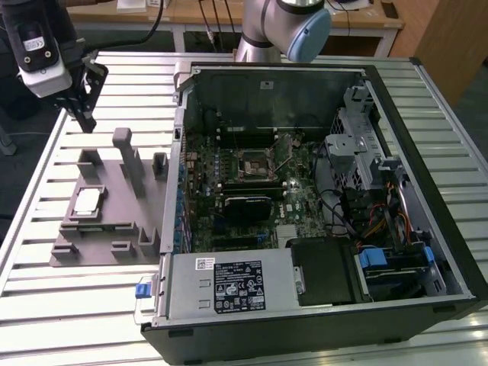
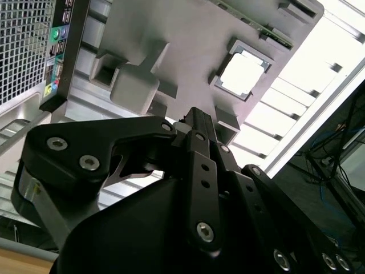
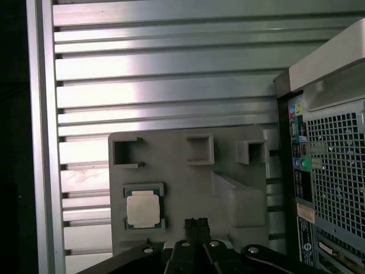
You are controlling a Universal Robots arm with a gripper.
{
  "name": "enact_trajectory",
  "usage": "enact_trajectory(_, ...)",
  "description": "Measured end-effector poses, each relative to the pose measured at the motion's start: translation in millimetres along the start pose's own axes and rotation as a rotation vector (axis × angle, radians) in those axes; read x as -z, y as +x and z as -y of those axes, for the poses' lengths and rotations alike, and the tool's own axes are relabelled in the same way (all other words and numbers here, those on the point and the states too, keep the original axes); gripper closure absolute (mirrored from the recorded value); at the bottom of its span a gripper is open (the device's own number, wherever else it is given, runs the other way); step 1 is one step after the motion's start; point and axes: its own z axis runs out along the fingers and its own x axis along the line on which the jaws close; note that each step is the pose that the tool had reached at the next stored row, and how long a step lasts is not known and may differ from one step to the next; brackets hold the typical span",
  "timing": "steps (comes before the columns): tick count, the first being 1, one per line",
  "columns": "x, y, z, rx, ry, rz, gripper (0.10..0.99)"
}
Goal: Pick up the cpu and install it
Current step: 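Reach for the cpu, then pick up the cpu and move it towards the insertion slot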
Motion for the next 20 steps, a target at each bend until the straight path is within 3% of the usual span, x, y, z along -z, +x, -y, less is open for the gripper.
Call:
enact_trajectory(5,-10.0,7.6,0.0,0.0,0.0,0.0002,0.98)
enact_trajectory(15,-27.8,12.7,1.2,0.0,0.0,0.0002,0.98)
enact_trajectory(20,-29.1,13.1,1.2,-0.001,-0.001,0.0002,0.98)
